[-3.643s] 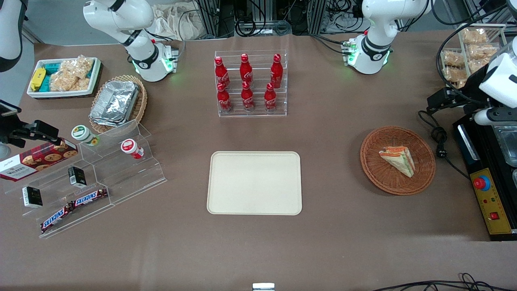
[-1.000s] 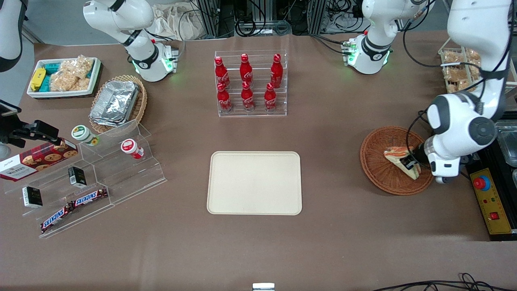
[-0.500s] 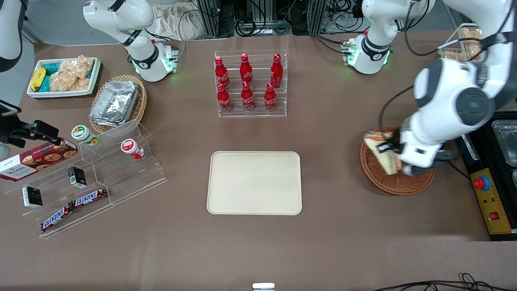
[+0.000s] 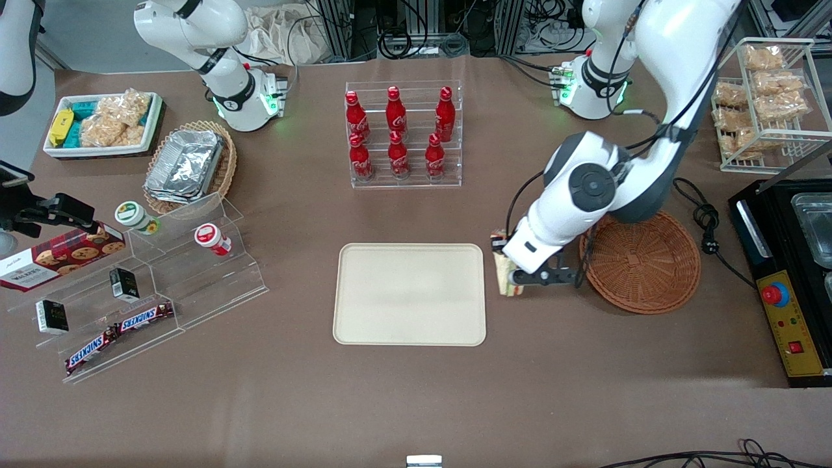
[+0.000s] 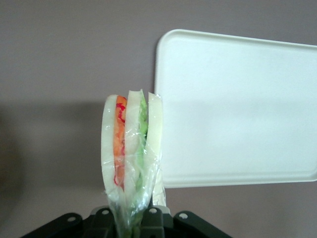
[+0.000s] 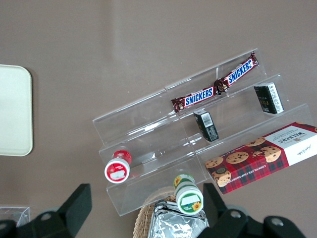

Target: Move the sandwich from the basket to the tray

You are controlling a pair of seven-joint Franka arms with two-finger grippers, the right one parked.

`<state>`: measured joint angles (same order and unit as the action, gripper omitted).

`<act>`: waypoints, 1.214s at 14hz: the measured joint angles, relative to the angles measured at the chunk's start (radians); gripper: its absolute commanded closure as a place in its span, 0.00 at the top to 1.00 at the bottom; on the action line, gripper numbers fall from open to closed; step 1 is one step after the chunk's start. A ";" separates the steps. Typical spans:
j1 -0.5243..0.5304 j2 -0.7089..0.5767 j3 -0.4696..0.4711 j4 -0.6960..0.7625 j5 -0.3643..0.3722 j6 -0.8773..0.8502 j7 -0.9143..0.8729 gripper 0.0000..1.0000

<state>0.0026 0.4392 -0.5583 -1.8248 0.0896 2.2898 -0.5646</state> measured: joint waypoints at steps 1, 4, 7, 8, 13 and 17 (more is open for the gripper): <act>-0.020 0.032 -0.002 0.000 0.037 0.036 -0.005 0.00; -0.064 0.118 -0.003 0.008 0.182 0.143 -0.091 0.00; -0.068 0.189 -0.002 0.024 0.320 0.205 -0.138 0.15; -0.068 0.211 -0.002 0.033 0.344 0.219 -0.142 0.20; -0.076 0.255 -0.002 0.072 0.360 0.231 -0.151 0.74; -0.073 0.248 -0.002 0.095 0.360 0.235 -0.256 0.99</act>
<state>-0.0702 0.6869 -0.5606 -1.7301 0.4501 2.5248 -0.8207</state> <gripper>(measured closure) 0.414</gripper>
